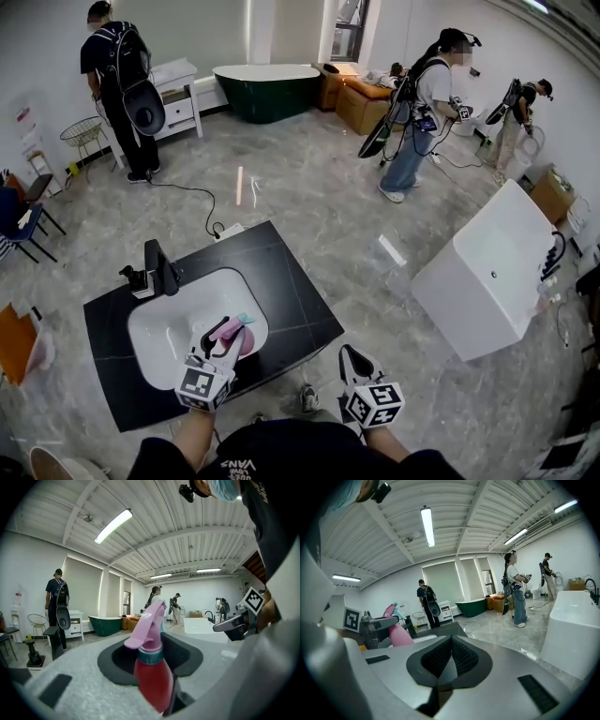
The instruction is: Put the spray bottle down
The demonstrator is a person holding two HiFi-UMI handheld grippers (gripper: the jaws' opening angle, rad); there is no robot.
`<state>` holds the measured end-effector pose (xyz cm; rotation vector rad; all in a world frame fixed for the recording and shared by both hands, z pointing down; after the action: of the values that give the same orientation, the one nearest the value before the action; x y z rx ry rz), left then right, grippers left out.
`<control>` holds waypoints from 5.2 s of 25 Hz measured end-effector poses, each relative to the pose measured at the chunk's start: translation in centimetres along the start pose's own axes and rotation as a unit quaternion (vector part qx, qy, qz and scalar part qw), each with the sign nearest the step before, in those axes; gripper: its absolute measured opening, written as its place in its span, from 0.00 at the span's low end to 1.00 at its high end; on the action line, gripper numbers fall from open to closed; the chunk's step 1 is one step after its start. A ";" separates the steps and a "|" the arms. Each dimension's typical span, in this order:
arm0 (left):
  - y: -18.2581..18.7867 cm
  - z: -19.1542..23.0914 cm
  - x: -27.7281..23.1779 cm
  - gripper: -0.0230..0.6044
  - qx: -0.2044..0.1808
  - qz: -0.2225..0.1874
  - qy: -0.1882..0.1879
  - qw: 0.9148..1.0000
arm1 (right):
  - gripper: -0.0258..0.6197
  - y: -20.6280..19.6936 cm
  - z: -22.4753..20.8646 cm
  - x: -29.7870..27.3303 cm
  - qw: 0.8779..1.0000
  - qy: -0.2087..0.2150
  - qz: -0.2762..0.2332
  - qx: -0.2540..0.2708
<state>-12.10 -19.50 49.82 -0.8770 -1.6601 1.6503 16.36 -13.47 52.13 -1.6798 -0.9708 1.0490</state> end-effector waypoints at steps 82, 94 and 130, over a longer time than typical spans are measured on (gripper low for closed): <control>-4.4 3.7 -20.2 0.69 0.055 0.061 0.045 0.996 | 0.04 0.9 -10.0 -2.7 1.000 0.007 0.020 -0.015; -1.9 2.6 -9.3 0.53 0.056 0.038 0.007 0.998 | 0.04 -0.1 -2.0 -1.5 1.000 0.013 0.005 -0.016; -1.6 0.4 13.9 0.05 0.071 0.016 -0.022 0.997 | 0.04 -6.0 12.0 4.0 1.000 -0.009 -0.001 -0.016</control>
<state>-20.53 -8.37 51.11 -0.8072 -1.5440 1.7965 5.62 -4.73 54.09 -1.6974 -1.0050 1.0541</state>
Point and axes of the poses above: the fingertips, and each gripper's own axes: x backward along the fingers, z to its left, y out of its top, the point moved 5 cm from there along x, backward along the fingers, and after that the axes turned 6 degrees about -z, right-handed, at the moved point
